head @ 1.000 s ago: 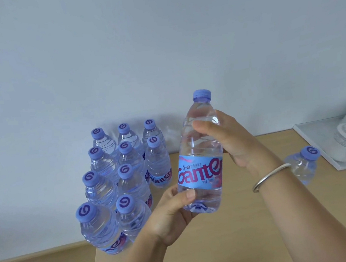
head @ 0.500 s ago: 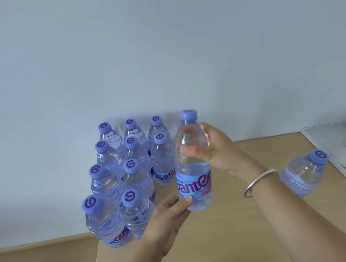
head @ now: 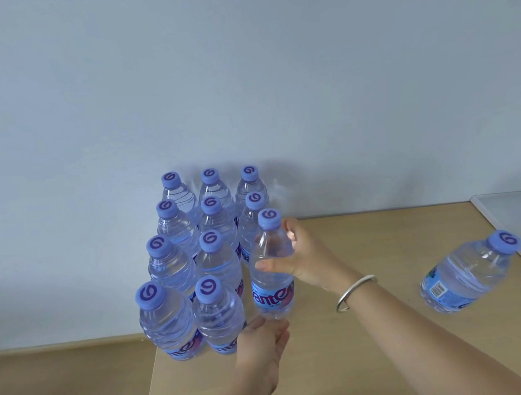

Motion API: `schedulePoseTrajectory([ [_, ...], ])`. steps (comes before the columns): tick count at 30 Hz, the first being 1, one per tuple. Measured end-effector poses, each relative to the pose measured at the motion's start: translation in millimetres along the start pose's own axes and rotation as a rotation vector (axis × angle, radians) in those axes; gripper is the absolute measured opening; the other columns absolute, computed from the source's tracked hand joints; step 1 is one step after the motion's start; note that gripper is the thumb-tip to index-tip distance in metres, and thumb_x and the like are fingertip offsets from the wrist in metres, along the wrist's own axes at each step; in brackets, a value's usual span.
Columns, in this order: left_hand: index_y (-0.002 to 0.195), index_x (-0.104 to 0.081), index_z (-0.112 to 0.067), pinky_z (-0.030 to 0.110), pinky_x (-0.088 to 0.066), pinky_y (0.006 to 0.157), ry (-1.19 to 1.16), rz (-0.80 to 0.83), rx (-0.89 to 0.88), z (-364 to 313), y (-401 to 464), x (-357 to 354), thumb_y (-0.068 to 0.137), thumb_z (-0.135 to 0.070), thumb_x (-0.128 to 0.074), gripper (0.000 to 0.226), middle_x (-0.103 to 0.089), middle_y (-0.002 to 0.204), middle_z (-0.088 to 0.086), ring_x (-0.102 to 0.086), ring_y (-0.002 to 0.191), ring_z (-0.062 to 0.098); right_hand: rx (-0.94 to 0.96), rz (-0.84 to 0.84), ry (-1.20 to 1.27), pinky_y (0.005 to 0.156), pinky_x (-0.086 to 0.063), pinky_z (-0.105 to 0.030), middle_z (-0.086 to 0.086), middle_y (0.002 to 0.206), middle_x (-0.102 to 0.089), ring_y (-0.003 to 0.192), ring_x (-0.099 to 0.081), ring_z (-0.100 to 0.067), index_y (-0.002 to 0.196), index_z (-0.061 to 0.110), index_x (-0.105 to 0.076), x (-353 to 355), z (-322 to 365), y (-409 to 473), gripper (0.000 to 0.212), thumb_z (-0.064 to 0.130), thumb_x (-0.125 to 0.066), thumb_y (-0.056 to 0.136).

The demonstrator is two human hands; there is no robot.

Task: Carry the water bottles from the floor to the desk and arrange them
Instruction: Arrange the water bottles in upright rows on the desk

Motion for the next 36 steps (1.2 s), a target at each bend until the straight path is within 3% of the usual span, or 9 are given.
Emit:
schedulePoseTrajectory([
  [6,0.082,-0.052,-0.004,0.033,-0.041,0.093,-0.041,-0.073,0.042,3.9,5.3,0.6,0.084,0.017,-0.048,0.021,-0.053,0.082,0.010,-0.051,0.079,0.017,-0.021,0.014,-0.043,0.089,-0.050,-0.038,-0.001,0.109,-0.061,0.104,-0.059,-0.019,0.106,0.027,-0.044,-13.8,-12.6,5.9,0.073,0.054,-0.078,0.047],
  [13,0.100,-0.053,-0.005,0.032,-0.038,0.092,-0.120,-0.110,0.041,7.2,11.8,-2.8,0.086,0.012,-0.046,0.024,-0.055,0.092,0.009,-0.050,0.096,0.020,-0.015,0.022,-0.015,0.094,-0.049,-0.045,-0.002,0.113,-0.063,0.106,-0.060,-0.020,0.109,0.026,-0.047,-19.1,-14.5,7.6,0.072,0.048,-0.081,0.049],
  [19,0.090,-0.054,0.000,0.023,-0.044,0.068,-0.246,-0.124,0.054,10.5,19.5,-0.6,0.082,0.020,-0.042,0.025,-0.052,0.085,0.008,-0.047,0.070,0.015,0.024,-0.010,-0.005,0.096,-0.048,-0.043,-0.005,0.117,-0.056,0.109,-0.056,-0.019,0.110,0.021,-0.051,-15.3,-12.8,10.0,0.060,0.026,-0.085,0.061],
  [23,0.094,-0.052,0.001,0.032,-0.045,0.093,-0.263,-0.153,0.064,11.9,23.2,-2.7,0.086,0.018,-0.039,0.024,-0.051,0.092,0.012,-0.050,0.079,0.017,0.068,-0.001,-0.039,0.091,-0.049,-0.032,-0.002,0.116,-0.052,0.106,-0.056,-0.016,0.102,0.028,-0.053,-16.3,-8.7,9.7,0.052,0.024,-0.085,0.062],
  [27,0.071,-0.048,-0.004,0.022,-0.042,0.067,-0.262,-0.211,0.004,8.3,22.6,-3.1,0.084,0.021,-0.037,0.030,-0.045,0.075,0.006,-0.043,0.067,0.013,0.113,-0.012,-0.077,0.082,-0.044,-0.012,-0.003,0.114,-0.054,0.101,-0.056,-0.010,0.099,0.039,-0.052,-12.7,-6.1,6.6,0.051,0.021,-0.085,0.064],
  [29,0.069,-0.047,-0.005,0.022,-0.041,0.069,-0.249,-0.205,-0.007,8.3,25.1,-6.8,0.084,0.022,-0.033,0.034,-0.043,0.074,0.005,-0.042,0.067,0.012,0.145,0.009,-0.111,0.091,-0.045,-0.020,-0.004,0.116,-0.054,0.104,-0.057,-0.013,0.109,0.031,-0.056,-12.0,-3.4,7.0,0.054,0.018,-0.085,0.064],
  [32,0.092,-0.057,0.001,0.026,-0.042,0.088,-0.209,-0.199,-0.023,3.8,27.6,-11.5,0.086,0.021,-0.030,0.034,-0.053,0.095,0.008,-0.051,0.091,0.017,0.164,0.038,-0.125,0.098,-0.045,-0.033,-0.003,0.118,-0.055,0.110,-0.057,-0.016,0.115,0.022,-0.058,-12.1,1.1,8.1,0.058,0.013,-0.084,0.064],
  [34,0.120,-0.051,0.006,0.027,-0.038,0.095,-0.174,-0.194,-0.030,0.2,26.8,-13.5,0.088,0.020,-0.030,0.041,-0.052,0.122,0.013,-0.049,0.112,0.021,0.180,0.047,-0.152,0.099,-0.044,-0.030,0.001,0.119,-0.056,0.111,-0.056,-0.015,0.118,0.023,-0.057,-11.7,2.0,8.6,0.060,0.014,-0.084,0.065],
  [36,0.130,-0.043,0.009,0.026,-0.037,0.094,-0.144,-0.201,-0.043,1.8,28.3,-12.5,0.088,0.019,-0.031,0.044,-0.046,0.138,0.015,-0.046,0.123,0.022,0.202,0.057,-0.188,0.096,-0.041,-0.019,0.006,0.119,-0.055,0.110,-0.054,-0.009,0.120,0.024,-0.056,-11.2,1.5,8.1,0.061,0.017,-0.083,0.066],
])
Point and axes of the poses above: each hand's wrist, its own y-axis towards the middle knuckle, its own x-axis out of the back of the hand, z = x × y, the point moved 8 cm from there along y, towards the middle knuckle
